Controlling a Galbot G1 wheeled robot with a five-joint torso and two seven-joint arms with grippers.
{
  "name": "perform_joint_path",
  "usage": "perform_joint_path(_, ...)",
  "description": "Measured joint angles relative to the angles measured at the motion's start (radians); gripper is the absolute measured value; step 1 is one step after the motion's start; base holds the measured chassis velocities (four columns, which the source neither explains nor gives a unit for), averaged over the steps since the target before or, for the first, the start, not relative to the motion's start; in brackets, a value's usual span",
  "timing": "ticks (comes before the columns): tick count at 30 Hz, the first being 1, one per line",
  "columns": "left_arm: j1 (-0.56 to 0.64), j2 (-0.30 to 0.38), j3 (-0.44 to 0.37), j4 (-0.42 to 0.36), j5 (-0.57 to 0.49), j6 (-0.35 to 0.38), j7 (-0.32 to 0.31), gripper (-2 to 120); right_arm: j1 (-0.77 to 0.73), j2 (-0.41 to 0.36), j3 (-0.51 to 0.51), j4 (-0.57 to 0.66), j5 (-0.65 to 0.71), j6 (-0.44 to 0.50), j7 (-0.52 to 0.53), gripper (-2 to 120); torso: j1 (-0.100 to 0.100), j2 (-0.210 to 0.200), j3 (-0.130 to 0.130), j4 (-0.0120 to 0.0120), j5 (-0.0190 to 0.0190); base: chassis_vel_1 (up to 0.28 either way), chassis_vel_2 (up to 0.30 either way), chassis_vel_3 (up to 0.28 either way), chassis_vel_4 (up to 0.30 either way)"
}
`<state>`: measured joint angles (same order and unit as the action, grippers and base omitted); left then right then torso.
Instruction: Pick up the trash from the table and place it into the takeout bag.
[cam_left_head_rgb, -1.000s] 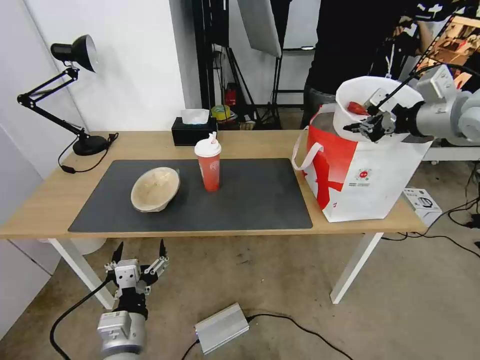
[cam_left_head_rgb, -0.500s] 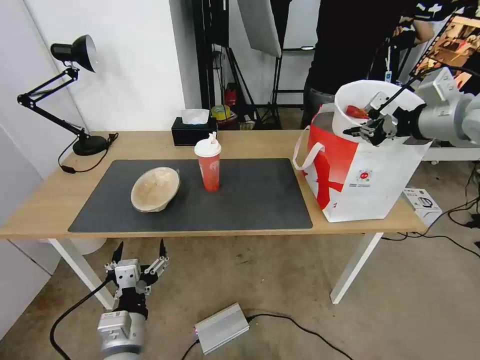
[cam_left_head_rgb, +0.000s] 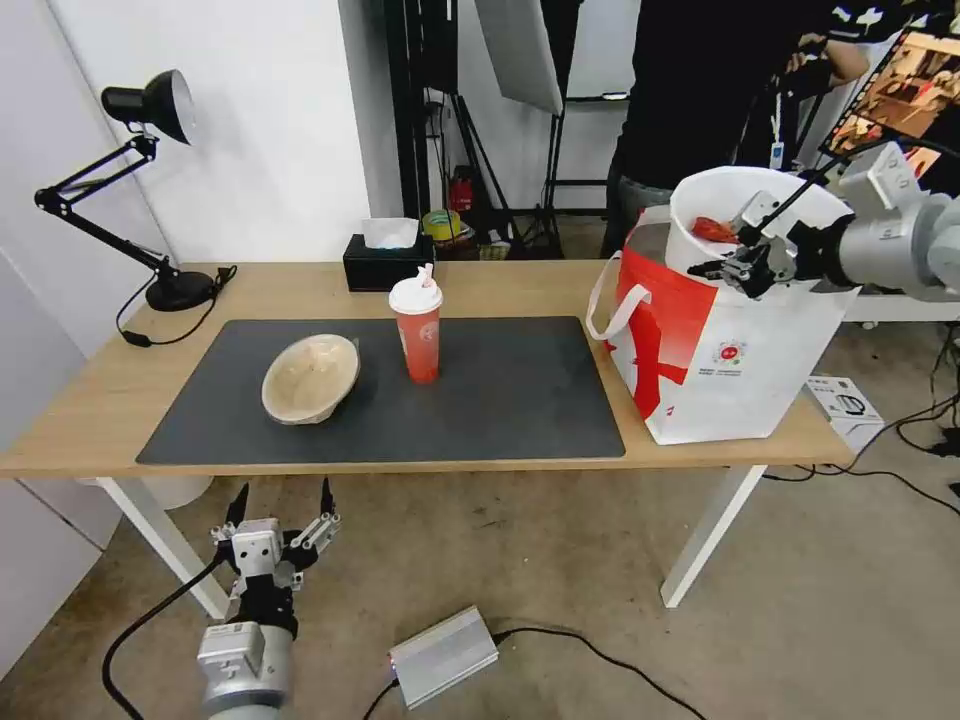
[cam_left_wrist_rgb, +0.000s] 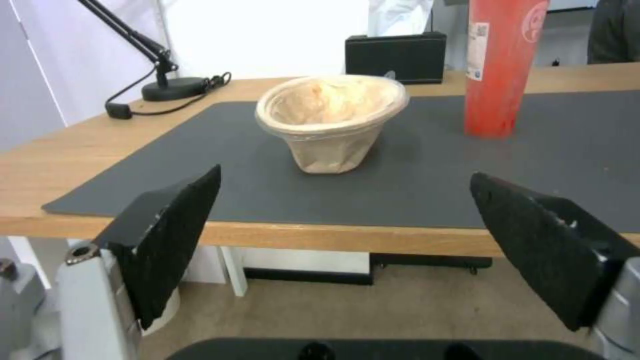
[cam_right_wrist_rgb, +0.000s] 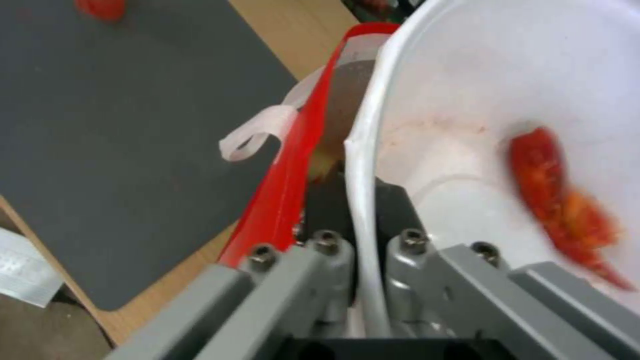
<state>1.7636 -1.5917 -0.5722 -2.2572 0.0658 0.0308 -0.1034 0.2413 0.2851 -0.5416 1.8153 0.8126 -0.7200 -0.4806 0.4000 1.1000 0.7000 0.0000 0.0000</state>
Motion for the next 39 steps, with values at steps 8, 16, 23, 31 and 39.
perform_joint_path(8, 0.001, 0.000, 0.003, -0.001, 0.003, 0.000, 0.000, 100, -0.001, 0.000, 0.003, -0.003, -0.004, 0.000, 0.003, 35, 0.000, 0.000, 0.000, 0.0000, 0.0000, 0.000, 0.000, 0.000, 0.000)
perform_joint_path(16, 0.002, 0.000, 0.003, -0.001, 0.003, 0.000, 0.000, 100, 0.001, 0.002, 0.003, -0.003, -0.004, 0.000, 0.005, 67, 0.000, 0.000, 0.000, 0.0000, 0.0000, 0.000, 0.000, 0.000, 0.000)
perform_joint_path(23, 0.001, 0.000, 0.002, 0.000, 0.003, 0.000, 0.000, 100, -0.002, 0.009, 0.016, -0.004, 0.001, 0.000, 0.023, 89, 0.000, 0.000, 0.000, 0.0000, 0.0000, 0.000, 0.000, 0.000, 0.000)
perform_joint_path(31, -0.001, 0.000, 0.000, 0.001, 0.003, 0.001, 0.000, 100, -0.008, 0.035, 0.051, -0.009, 0.051, 0.000, 0.091, 97, 0.000, 0.000, 0.000, 0.0000, 0.0000, 0.000, 0.000, 0.000, 0.000)
perform_joint_path(39, -0.001, 0.000, -0.009, 0.000, 0.000, 0.001, 0.000, 100, 0.072, 0.140, 0.088, -0.024, 0.134, 0.000, 0.290, 98, 0.000, 0.000, 0.000, 0.0000, -0.0001, 0.000, 0.000, 0.000, 0.000)
